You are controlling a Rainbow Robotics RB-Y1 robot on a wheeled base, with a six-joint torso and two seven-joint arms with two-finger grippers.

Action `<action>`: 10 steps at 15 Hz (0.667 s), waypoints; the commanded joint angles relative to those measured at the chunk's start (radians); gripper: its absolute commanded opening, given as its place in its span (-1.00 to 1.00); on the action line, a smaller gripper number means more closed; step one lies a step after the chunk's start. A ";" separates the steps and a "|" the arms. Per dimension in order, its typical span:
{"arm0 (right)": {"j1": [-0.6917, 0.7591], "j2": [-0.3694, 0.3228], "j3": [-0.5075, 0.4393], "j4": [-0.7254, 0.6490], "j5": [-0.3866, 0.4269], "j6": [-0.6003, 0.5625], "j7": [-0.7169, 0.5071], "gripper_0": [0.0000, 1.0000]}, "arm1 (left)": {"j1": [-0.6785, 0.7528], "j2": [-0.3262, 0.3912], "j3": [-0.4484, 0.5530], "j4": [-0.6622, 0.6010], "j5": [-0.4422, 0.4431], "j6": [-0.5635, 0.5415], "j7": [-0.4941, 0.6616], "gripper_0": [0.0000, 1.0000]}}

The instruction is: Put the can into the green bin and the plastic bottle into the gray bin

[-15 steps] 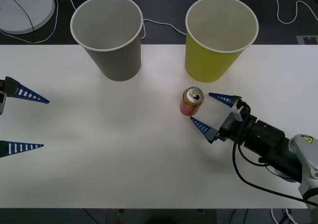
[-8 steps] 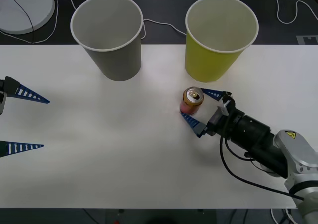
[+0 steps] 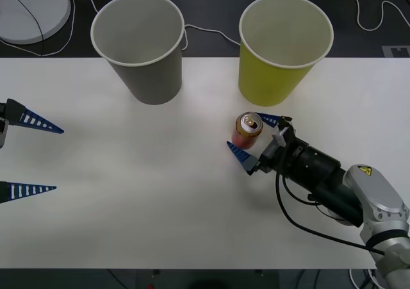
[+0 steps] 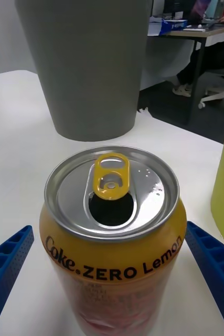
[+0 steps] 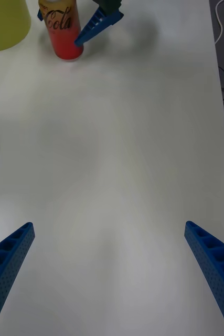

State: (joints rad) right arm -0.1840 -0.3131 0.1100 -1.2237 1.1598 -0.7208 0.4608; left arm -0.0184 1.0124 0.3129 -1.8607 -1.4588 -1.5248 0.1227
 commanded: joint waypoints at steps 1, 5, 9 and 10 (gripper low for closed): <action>0.000 0.000 0.002 0.000 0.000 0.000 0.006 -0.79 | 0.000 0.000 0.000 0.000 0.000 0.000 0.000 1.00; -0.003 0.000 0.008 0.000 0.000 -0.002 0.004 -1.00 | 0.000 0.000 0.000 0.000 0.000 0.000 0.000 1.00; -0.003 -0.007 0.008 0.000 0.001 -0.012 -0.002 -1.00 | 0.000 0.000 0.000 0.000 0.000 0.000 0.000 1.00; -0.003 -0.012 0.008 -0.007 0.001 -0.016 -0.005 -1.00 | 0.000 0.000 0.000 0.000 0.000 0.000 0.000 1.00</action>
State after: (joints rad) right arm -0.1869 -0.3217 0.1182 -1.2261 1.1606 -0.7331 0.4581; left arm -0.0184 1.0124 0.3129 -1.8607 -1.4588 -1.5248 0.1227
